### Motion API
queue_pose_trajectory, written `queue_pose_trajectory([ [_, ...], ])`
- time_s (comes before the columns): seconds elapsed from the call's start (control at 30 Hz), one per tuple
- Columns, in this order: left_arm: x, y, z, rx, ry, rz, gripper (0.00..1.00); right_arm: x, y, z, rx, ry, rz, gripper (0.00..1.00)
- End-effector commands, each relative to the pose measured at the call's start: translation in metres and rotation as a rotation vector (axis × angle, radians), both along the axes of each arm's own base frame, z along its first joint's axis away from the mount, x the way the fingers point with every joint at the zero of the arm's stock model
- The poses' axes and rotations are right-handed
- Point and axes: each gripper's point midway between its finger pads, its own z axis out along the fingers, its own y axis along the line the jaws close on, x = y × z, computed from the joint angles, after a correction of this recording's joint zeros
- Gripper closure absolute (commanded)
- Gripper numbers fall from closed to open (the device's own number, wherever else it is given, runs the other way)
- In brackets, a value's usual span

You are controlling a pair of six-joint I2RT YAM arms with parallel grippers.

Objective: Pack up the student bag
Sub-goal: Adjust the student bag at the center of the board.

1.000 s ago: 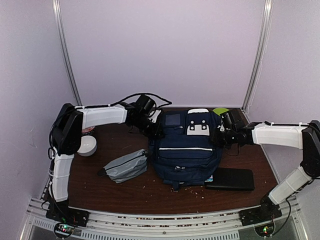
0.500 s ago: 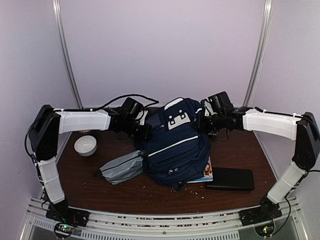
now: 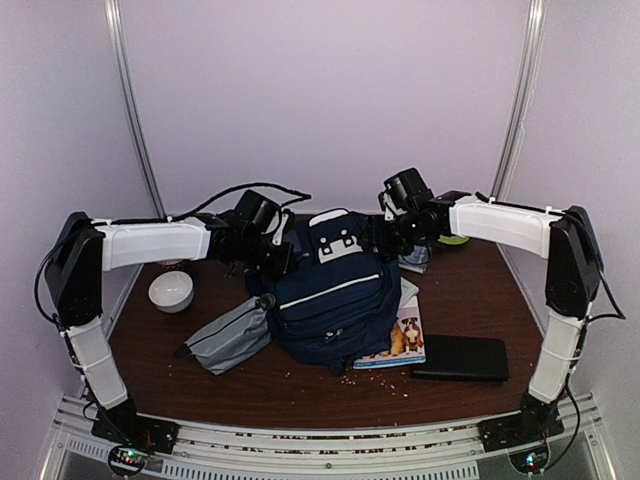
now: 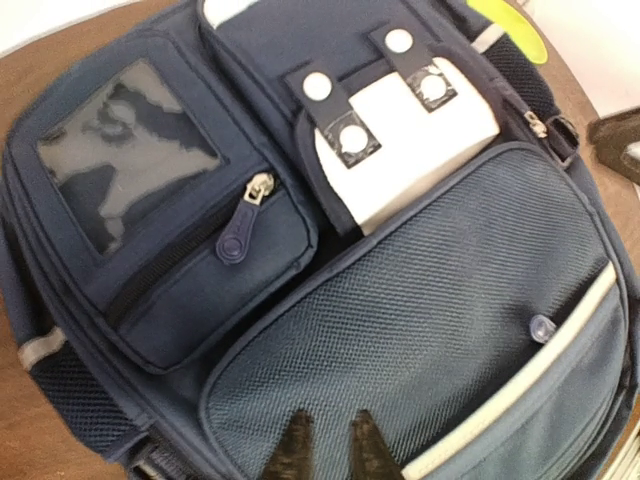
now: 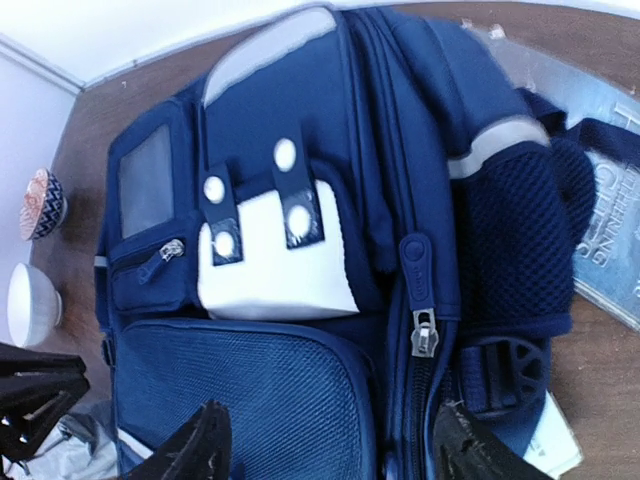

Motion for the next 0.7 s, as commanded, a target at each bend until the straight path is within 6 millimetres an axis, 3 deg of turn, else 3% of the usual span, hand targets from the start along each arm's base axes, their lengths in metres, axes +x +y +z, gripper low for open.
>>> queue_pose_trajectory([
  [0.0, 0.003, 0.005, 0.055, -0.023, -0.127, -0.002, 0.62, -0.006, -0.017, 0.074, 0.046, -0.13, -0.066, 0.24],
  [0.07, 0.0, 0.009, 0.066, -0.023, -0.153, 0.001, 0.53, -0.019, -0.026, 0.085, 0.074, -0.137, -0.097, 0.23],
  [0.13, -0.006, 0.015, 0.081, -0.013, -0.194, 0.009, 0.48, -0.038, -0.038, 0.083, 0.1, -0.135, -0.136, 0.23],
  [0.27, -0.021, 0.032, 0.101, 0.064, -0.284, 0.044, 0.37, -0.08, -0.052, 0.059, 0.2, -0.094, -0.209, 0.26],
  [0.37, -0.031, 0.052, 0.111, 0.125, -0.348, 0.097, 0.32, -0.1, -0.053, 0.037, 0.28, -0.054, -0.241, 0.27],
  [0.47, -0.039, 0.075, 0.12, 0.162, -0.4, 0.156, 0.29, -0.106, -0.045, 0.025, 0.335, -0.024, -0.244, 0.29],
  [0.67, -0.053, 0.117, 0.133, 0.187, -0.474, 0.27, 0.15, -0.101, -0.021, 0.002, 0.352, 0.046, -0.214, 0.35],
])
